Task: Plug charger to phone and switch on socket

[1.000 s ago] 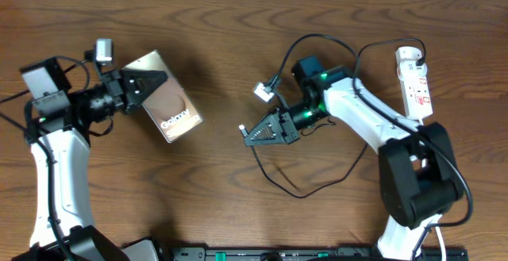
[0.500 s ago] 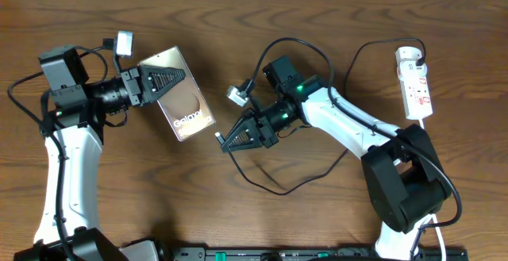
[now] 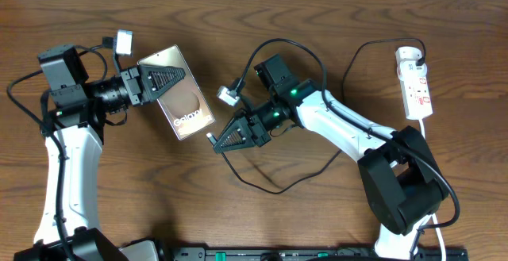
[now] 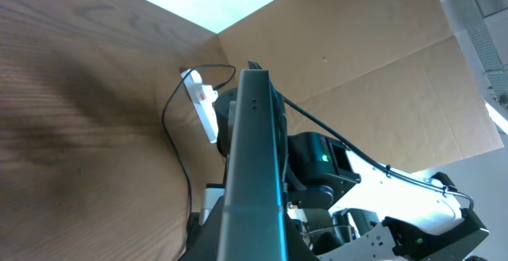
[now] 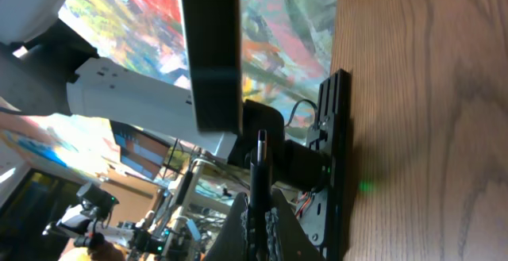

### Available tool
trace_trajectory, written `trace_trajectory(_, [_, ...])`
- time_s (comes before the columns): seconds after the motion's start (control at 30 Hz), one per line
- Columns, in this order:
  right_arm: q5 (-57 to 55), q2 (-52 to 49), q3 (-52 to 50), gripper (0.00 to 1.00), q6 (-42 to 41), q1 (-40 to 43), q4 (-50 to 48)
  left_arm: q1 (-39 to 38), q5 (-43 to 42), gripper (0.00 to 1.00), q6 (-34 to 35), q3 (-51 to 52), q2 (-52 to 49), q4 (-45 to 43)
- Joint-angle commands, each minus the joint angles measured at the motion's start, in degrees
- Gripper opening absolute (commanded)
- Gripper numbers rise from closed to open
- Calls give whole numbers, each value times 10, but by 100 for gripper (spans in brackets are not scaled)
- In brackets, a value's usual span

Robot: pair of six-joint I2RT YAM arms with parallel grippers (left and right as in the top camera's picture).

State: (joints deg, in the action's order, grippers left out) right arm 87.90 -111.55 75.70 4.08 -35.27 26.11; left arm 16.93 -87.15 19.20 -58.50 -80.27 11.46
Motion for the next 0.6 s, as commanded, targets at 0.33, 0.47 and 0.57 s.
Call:
trace_trajectory(0.33, [16, 0, 0, 1, -97, -13, -73, 0, 5, 7, 0, -6, 2, -4])
trace_trajectory(0.47, [16, 0, 0, 1, -97, -13, -73, 0, 18, 8, 10, -6, 2, -4])
trace_trajectory(0.57, [16, 0, 0, 1, -98, -13, -73, 0, 26, 7, 14, -6, 2, -5])
